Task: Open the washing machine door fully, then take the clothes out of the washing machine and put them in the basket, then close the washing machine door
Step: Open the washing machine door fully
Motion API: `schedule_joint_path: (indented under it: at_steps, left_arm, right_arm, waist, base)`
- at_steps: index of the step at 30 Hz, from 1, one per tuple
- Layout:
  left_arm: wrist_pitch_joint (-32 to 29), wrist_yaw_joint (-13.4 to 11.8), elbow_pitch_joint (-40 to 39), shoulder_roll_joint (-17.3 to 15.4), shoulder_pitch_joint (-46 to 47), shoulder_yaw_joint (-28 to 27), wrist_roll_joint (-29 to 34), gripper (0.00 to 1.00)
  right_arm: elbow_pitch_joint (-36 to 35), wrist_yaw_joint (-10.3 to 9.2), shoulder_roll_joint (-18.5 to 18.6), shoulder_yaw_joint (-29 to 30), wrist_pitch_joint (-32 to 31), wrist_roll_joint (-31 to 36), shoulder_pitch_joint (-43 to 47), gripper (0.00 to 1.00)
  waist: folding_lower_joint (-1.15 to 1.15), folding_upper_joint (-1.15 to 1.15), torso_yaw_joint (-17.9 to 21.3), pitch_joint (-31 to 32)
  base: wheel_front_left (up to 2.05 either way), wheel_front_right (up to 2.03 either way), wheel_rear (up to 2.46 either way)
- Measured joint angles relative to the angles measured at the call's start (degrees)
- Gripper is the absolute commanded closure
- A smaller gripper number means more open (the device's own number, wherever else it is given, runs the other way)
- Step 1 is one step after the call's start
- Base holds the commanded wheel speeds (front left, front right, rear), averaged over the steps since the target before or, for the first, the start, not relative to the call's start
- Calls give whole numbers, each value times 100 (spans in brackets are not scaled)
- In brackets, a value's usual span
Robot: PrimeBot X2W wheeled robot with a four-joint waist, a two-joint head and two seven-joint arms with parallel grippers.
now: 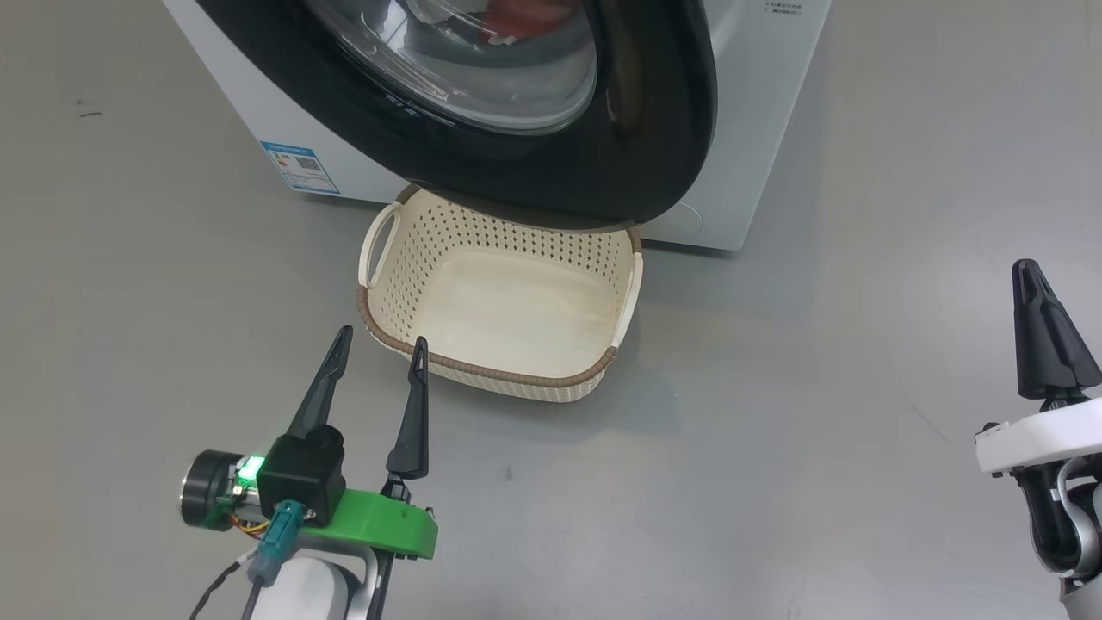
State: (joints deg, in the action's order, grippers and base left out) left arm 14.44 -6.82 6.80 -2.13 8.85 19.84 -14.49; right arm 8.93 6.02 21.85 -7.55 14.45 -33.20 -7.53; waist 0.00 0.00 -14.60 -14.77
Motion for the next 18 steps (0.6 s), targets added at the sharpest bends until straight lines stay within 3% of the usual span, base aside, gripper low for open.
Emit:
schedule_joint_path:
  at_steps: [4,9,18]
  left_arm:
    - [0,-1,-29,1,1,144,-158,0]
    - [0,0,-82,0,9,326,-211,0]
    - [0,0,-198,-2,26,575,-405,0]
  right_arm:
    - [-29,45,-42,36,-2,-320,-56,100]
    - [-26,49,-331,324,-339,-1446,-312,100]
    - [-54,65,-495,828,-1467,-3417,-1138,100]
  waist:
    - [0,0,-50,-64]
    - [0,0,-167,-162]
    - [0,0,-439,-349]
  base:
    - [0,0,0]
    - [0,0,0]
    - [0,0,0]
